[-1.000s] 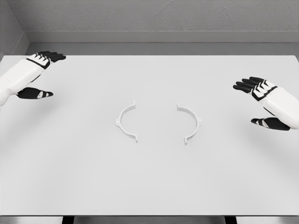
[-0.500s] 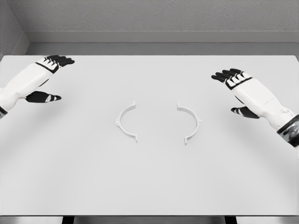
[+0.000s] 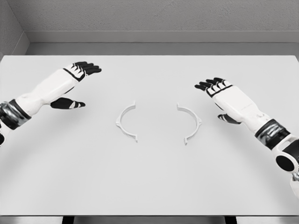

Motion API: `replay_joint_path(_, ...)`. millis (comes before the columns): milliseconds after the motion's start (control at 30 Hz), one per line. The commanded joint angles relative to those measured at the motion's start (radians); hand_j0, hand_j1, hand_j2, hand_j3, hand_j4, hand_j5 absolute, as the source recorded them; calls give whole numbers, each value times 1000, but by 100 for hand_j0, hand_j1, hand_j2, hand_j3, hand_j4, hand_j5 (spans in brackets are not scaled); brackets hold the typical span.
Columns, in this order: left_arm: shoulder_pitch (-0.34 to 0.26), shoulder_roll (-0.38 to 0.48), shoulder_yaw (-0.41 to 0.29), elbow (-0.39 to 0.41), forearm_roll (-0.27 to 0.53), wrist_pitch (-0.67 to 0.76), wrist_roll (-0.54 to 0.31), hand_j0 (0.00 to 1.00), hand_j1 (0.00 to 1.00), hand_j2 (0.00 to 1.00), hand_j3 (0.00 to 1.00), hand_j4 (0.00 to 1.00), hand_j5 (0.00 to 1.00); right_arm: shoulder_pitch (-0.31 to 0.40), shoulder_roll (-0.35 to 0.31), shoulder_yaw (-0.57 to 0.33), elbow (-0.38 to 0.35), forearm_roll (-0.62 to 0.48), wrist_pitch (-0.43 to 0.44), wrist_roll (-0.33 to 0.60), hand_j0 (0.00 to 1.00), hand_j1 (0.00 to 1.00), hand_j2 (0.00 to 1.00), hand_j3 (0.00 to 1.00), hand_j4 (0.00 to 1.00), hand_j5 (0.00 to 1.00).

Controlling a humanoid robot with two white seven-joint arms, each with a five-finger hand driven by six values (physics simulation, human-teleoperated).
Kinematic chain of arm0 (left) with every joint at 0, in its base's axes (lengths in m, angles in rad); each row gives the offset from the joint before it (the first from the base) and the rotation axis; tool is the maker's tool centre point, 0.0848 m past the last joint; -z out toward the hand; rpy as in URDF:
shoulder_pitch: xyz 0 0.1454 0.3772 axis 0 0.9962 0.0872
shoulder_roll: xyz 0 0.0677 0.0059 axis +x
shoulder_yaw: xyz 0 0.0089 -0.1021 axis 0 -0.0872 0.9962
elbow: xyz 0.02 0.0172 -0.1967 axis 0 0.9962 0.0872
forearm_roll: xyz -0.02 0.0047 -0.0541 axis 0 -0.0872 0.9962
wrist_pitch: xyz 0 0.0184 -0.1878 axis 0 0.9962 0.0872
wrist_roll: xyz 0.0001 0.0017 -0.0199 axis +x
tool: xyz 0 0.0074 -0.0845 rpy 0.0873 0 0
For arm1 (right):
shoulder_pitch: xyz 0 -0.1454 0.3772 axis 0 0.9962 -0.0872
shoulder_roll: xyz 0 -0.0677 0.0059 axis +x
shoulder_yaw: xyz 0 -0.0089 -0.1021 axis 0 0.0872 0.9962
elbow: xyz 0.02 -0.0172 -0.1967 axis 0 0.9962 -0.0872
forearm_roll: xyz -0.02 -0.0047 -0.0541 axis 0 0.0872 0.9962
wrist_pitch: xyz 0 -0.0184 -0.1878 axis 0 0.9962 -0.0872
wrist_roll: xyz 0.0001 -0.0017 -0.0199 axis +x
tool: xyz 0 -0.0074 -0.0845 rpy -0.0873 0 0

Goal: Assemble PVC drainage pipe clamps

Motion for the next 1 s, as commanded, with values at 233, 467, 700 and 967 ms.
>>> replay_joint_path(233,8,-1,-91,-115,7,0,1,100,100,100,100,100,100,-23,4,71,32,8,14,8,100,100,100,100,100,100)
replay_joint_path(467,6,-33,-111,-91,5,0,1,100,100,100,100,100,100,-61,27,102,65,8,30,7,100,100,100,100,100,100)
replay_joint_path(700,0,-53,-115,-45,4,0,1,100,100,100,100,100,100,-74,41,106,92,19,33,7,100,100,100,100,100,100)
replay_joint_path(967,-52,-111,-134,50,-27,0,1,100,100,100,100,100,100,-95,56,117,124,21,44,7,100,100,100,100,100,100)
